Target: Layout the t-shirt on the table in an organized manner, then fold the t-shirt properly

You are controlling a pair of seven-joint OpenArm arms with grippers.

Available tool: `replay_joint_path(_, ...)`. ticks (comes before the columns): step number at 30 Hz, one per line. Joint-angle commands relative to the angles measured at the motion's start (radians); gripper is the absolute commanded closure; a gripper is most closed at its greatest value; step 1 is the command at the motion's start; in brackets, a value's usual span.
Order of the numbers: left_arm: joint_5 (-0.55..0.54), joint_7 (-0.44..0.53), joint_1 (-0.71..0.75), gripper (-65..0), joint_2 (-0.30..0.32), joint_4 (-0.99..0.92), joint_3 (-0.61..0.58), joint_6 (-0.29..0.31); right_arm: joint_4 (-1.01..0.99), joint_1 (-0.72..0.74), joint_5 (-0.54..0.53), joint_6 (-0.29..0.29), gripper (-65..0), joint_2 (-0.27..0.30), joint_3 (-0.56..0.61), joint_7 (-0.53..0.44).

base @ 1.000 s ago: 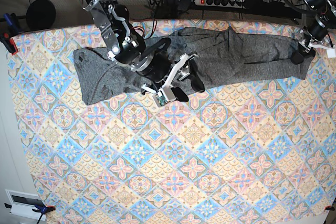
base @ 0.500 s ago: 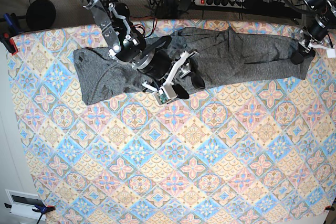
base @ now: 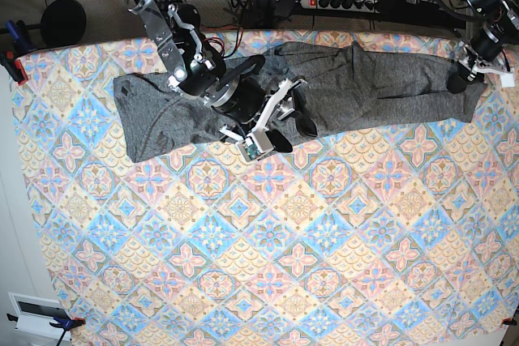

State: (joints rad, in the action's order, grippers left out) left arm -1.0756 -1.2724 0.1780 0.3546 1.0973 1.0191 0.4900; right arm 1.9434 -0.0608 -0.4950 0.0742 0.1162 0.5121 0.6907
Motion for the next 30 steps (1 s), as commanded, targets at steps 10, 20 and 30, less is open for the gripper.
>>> replay_joint_path(10,0.024,-0.025,0.012,-9.4,0.011,0.005,-0.006,-0.011,0.018,0.011,-0.008,0.006,-31.6,-0.005,-0.002,-0.029)
replay_joint_path(20,0.021,-0.029,0.008,-8.5,0.011,0.005,-0.007,-0.041,0.018,0.011,-0.008,0.006,-31.6,-0.005,-0.002,-0.029)
replay_joint_path(30,0.015,-0.025,0.004,-8.4,-0.002,0.005,-0.003,-0.035,0.018,0.011,-0.008,0.006,-31.6,-0.005,-0.002,-0.029)
